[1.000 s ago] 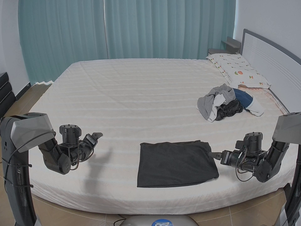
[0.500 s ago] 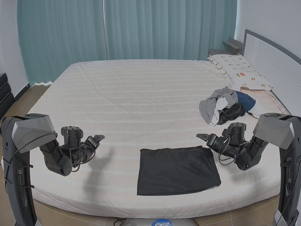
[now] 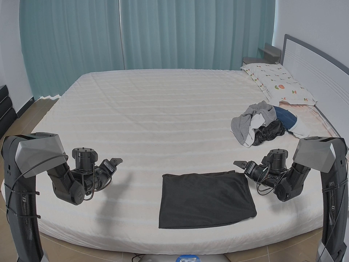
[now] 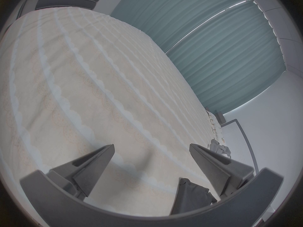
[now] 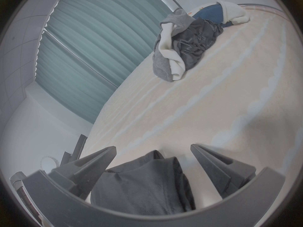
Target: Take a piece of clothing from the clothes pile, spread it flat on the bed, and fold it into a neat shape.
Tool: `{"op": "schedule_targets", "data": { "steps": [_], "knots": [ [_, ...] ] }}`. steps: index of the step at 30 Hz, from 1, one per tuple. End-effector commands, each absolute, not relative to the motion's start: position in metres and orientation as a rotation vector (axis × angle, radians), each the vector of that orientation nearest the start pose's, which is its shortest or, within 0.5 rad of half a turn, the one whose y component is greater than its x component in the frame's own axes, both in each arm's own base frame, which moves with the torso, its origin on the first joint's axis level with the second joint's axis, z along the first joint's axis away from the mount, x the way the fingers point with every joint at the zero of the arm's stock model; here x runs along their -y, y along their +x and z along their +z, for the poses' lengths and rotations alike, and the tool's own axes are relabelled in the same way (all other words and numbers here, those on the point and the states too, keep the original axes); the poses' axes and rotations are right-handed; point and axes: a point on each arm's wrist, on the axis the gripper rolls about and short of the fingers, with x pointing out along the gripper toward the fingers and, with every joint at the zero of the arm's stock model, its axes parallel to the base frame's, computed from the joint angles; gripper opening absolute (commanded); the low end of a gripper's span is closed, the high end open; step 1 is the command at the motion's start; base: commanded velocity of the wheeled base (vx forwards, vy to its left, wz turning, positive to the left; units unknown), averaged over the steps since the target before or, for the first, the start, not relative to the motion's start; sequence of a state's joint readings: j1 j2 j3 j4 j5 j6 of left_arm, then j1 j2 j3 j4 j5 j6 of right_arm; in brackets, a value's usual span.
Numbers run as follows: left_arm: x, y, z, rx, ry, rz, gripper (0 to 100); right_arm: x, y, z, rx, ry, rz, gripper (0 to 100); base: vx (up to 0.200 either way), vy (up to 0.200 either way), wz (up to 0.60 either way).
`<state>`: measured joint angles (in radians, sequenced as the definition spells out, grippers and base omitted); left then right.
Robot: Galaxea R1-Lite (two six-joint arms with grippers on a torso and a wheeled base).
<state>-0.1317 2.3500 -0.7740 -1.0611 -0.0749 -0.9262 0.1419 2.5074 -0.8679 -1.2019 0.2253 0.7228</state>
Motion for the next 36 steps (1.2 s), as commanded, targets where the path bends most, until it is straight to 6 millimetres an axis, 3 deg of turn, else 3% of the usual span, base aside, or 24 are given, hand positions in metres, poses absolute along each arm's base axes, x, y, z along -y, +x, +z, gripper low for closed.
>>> {"op": "schedule_targets", "data": {
  "steps": [1, 6, 7, 20, 36],
  "knots": [
    [0.051, 0.371, -0.013, -0.571, -0.887, 0.051, 100, -0.062, 0.39, -0.048, -0.568, 0.724, 0.194, 100, 0.0, 0.0, 0.0],
    [0.051, 0.372, -0.013, -0.57, -0.888, 0.05, 100, -0.064, 0.392, -0.05, -0.591, 0.727, 0.221, 100, 0.0, 0.0, 0.0],
    [0.051, 0.372, -0.013, -0.57, -0.888, 0.05, 100, -0.064, 0.392, -0.051, -0.601, 0.729, 0.226, 0, 0.0, 0.0, 0.0],
    [0.051, 0.372, -0.013, -0.57, -0.888, 0.05, 100, -0.048, 0.394, -0.048, -0.593, 0.756, 0.184, 0, 0.0, 0.0, 0.0],
    [0.052, 0.372, -0.015, -0.577, -0.883, 0.05, 100, -0.045, 0.395, -0.049, -0.592, 0.76, 0.176, 0, 0.0, 0.0, 0.0]
  ]
}}
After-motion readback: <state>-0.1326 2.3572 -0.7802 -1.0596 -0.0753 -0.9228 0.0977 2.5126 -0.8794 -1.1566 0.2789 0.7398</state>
